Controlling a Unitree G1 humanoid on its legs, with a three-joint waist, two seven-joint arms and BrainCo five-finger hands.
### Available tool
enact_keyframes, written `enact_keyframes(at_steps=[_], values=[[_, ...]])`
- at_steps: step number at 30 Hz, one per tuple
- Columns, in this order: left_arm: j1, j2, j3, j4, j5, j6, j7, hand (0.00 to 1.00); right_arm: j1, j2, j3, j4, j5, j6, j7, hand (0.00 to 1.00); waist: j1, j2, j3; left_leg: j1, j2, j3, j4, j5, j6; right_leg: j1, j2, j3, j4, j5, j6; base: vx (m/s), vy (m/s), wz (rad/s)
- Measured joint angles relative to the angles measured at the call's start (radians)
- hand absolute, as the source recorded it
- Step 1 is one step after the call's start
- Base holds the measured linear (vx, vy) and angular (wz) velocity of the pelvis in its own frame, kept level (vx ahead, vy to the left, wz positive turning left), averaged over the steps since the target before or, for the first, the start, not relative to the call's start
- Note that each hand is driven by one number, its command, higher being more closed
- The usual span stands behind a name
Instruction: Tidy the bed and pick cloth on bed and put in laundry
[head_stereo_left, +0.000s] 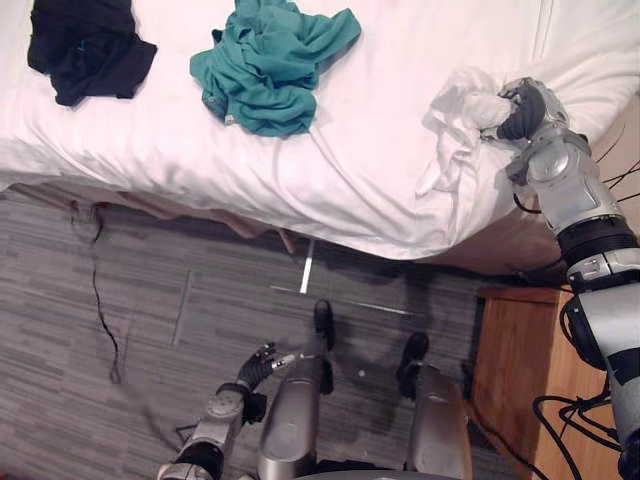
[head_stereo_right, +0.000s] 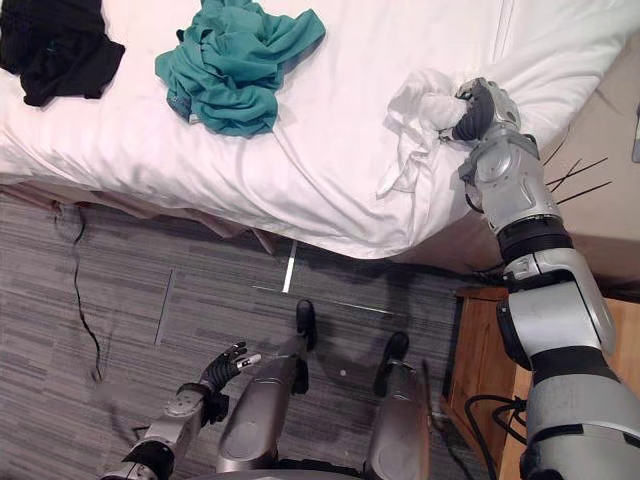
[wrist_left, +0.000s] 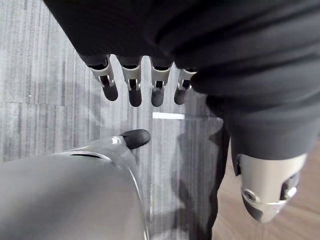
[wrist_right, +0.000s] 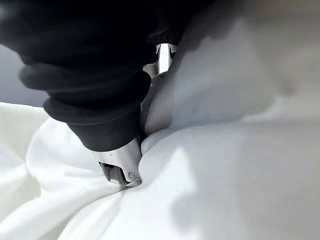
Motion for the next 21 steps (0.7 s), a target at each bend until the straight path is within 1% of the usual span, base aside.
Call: enact_keyframes(at_steps=[1, 2, 5, 6, 7, 9, 10, 12, 13, 14, 15, 16, 17, 19, 21], values=[[0.002, 0.0, 0.0, 0.0, -0.005, -0.001, -0.001, 0.0, 0.009, 0.0, -0.009, -0.003, 0.01, -0.001, 0.0, 1.0, -0.004, 0.0, 0.0, 0.013, 0.0, 0.0, -0.012, 0.003, -0.004, 0.009, 0.001, 0.0, -0.004, 0.0, 0.0, 0.05, -0.056, -0.03], [0.005, 0.0, 0.001, -0.001, -0.007, -0.001, -0.006, 0.0, 0.048, 0.0, -0.042, -0.026, 0.04, -0.006, -0.001, 1.0, -0.014, 0.0, 0.0, 0.042, 0.002, 0.002, -0.032, 0.009, -0.005, 0.034, 0.005, -0.002, -0.017, 0.0, 0.0, 0.06, -0.064, -0.07], [0.014, 0.0, 0.004, -0.017, -0.006, 0.0, -0.024, 0.0, 0.213, 0.0, -0.159, -0.122, 0.088, -0.02, -0.009, 1.0, -0.019, -0.003, -0.001, 0.116, 0.011, 0.023, -0.068, 0.009, -0.006, 0.104, 0.014, 0.005, -0.063, 0.007, 0.009, 0.06, -0.046, -0.14], [0.017, 0.0, 0.006, -0.022, -0.006, 0.001, -0.025, 0.0, 0.241, 0.0, -0.175, -0.138, 0.097, -0.024, -0.011, 1.0, -0.021, -0.003, -0.001, 0.128, 0.012, 0.027, -0.075, 0.009, -0.006, 0.113, 0.017, 0.009, -0.072, 0.011, 0.011, 0.06, -0.016, -0.16], [0.027, -0.001, 0.012, -0.035, -0.006, 0.0, -0.028, 0.0, 0.322, 0.007, -0.235, -0.188, 0.115, -0.035, -0.016, 1.0, -0.041, -0.006, -0.002, 0.142, 0.015, 0.029, -0.081, 0.009, -0.007, 0.14, 0.03, 0.007, -0.108, 0.025, 0.019, 0.07, -0.008, -0.15], [0.044, -0.002, 0.013, -0.034, -0.005, 0.008, -0.036, 0.0, 0.421, 0.026, -0.301, -0.233, 0.116, -0.05, -0.039, 1.0, -0.06, -0.017, -0.009, 0.168, 0.018, 0.041, -0.097, 0.009, -0.007, 0.171, 0.038, 0.011, -0.145, 0.045, 0.023, 0.08, 0.002, -0.21], [0.065, -0.002, 0.017, -0.031, -0.004, 0.017, -0.039, 0.0, 0.5, 0.058, -0.357, -0.253, 0.125, -0.063, -0.056, 0.0, -0.073, -0.038, -0.023, 0.194, 0.018, 0.059, -0.107, 0.008, -0.008, 0.194, 0.044, 0.023, -0.172, 0.057, 0.031, 0.09, 0.002, -0.34], [0.088, -0.002, 0.02, -0.03, -0.002, 0.033, -0.038, 0.0, 0.611, 0.102, -0.427, -0.276, 0.13, -0.07, -0.08, 0.0, -0.075, -0.069, -0.045, 0.237, 0.017, 0.084, -0.115, -0.003, -0.023, 0.235, 0.046, 0.032, -0.199, 0.061, 0.035, 0.11, -0.003, -0.33], [0.109, -0.003, 0.02, -0.029, 0.005, 0.037, -0.037, 0.0, 0.692, 0.139, -0.471, -0.285, 0.144, -0.081, -0.098, 0.0, -0.08, -0.091, -0.083, 0.259, 0.015, 0.089, -0.116, -0.01, -0.031, 0.266, 0.047, 0.036, -0.222, 0.063, 0.039, 0.13, 0.0, -0.13], [0.128, -0.003, 0.022, -0.029, 0.006, 0.038, -0.036, 0.0, 0.735, 0.168, -0.49, -0.294, 0.158, -0.09, -0.115, 0.0, -0.084, -0.103, -0.118, 0.271, 0.015, 0.092, -0.116, -0.017, -0.041, 0.289, 0.049, 0.037, -0.244, 0.065, 0.041, 0.12, 0.001, -0.03], [0.136, -0.003, 0.023, -0.028, 0.009, 0.039, -0.036, 0.0, 0.754, 0.183, -0.499, -0.302, 0.162, -0.098, -0.12, 0.0, -0.085, -0.108, -0.134, 0.28, 0.015, 0.094, -0.116, -0.019, -0.044, 0.302, 0.05, 0.037, -0.253, 0.065, 0.041, 0.15, 0.002, 0.04], [0.152, -0.004, 0.036, -0.026, 0.018, 0.045, -0.037, 0.0, 0.787, 0.221, -0.515, -0.313, 0.174, -0.118, -0.131, 0.0, -0.084, -0.119, -0.162, 0.3, 0.015, 0.106, -0.117, -0.021, -0.046, 0.333, 0.052, 0.031, -0.274, 0.065, 0.042, 0.1, 0.004, 0.04], [0.162, -0.004, 0.049, -0.024, 0.021, 0.045, -0.038, 0.0, 0.805, 0.242, -0.518, -0.315, 0.184, -0.126, -0.133, 0.0, -0.084, -0.124, -0.173, 0.317, 0.016, 0.114, -0.117, -0.024, -0.047, 0.35, 0.054, 0.028, -0.285, 0.065, 0.042, 0.1, 0.0, 0.02], [0.179, -0.003, 0.057, -0.009, 0.038, 0.046, -0.038, 0.0, 0.827, 0.272, -0.527, -0.311, 0.195, -0.126, -0.134, 0.0, -0.082, -0.122, -0.194, 0.341, 0.02, 0.135, -0.118, -0.041, -0.037, 0.382, 0.063, 0.027, -0.303, 0.064, 0.043, 0.05, 0.005, -0.02], [0.188, -0.004, 0.07, 0.002, 0.051, 0.058, -0.039, 0.0, 0.848, 0.299, -0.569, -0.29, 0.216, -0.119, -0.138, 0.0, -0.079, -0.119, -0.213, 0.361, 0.02, 0.146, -0.119, -0.047, -0.04, 0.408, 0.065, 0.028, -0.319, 0.064, 0.043, 0.06, 0.008, -0.05]])
